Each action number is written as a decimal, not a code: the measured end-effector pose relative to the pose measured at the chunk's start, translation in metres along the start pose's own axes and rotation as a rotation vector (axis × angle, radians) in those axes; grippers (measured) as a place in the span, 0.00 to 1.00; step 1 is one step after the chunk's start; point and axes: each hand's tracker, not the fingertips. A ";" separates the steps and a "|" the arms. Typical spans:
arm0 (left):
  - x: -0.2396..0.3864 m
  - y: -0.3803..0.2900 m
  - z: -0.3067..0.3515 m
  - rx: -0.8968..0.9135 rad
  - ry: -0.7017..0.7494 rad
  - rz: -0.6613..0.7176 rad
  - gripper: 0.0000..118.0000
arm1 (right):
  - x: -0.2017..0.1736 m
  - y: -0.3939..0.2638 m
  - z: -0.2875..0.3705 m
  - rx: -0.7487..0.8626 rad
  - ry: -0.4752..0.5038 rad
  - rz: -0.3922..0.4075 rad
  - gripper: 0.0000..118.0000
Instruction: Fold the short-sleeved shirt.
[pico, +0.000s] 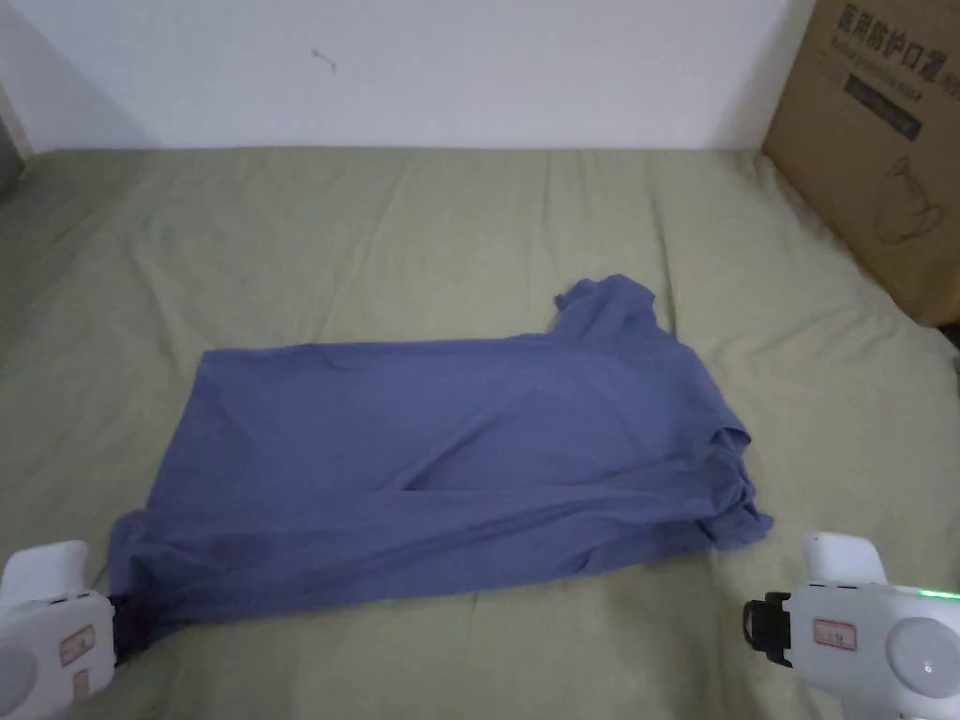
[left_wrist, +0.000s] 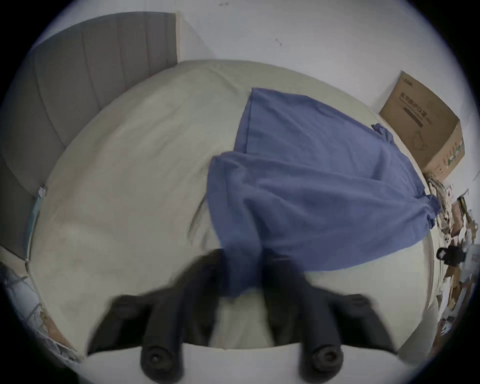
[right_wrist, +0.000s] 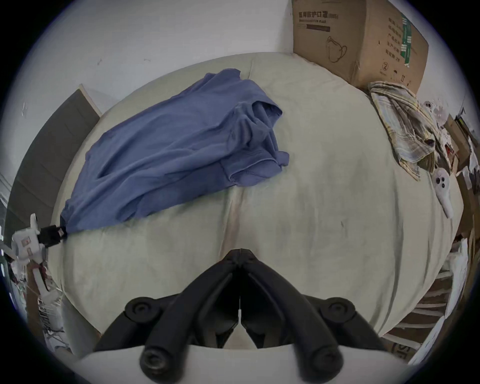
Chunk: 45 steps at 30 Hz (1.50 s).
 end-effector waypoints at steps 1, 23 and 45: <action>0.000 0.002 0.002 0.004 -0.027 0.021 0.04 | 0.000 0.004 -0.001 0.005 0.002 -0.006 0.12; 0.011 0.028 0.014 -0.038 -0.019 -0.019 0.04 | -0.001 0.075 -0.038 0.078 -0.088 0.047 0.10; -0.005 -0.065 0.073 -0.099 0.021 -0.159 0.04 | 0.042 -0.060 0.026 -0.032 -0.113 -0.071 0.11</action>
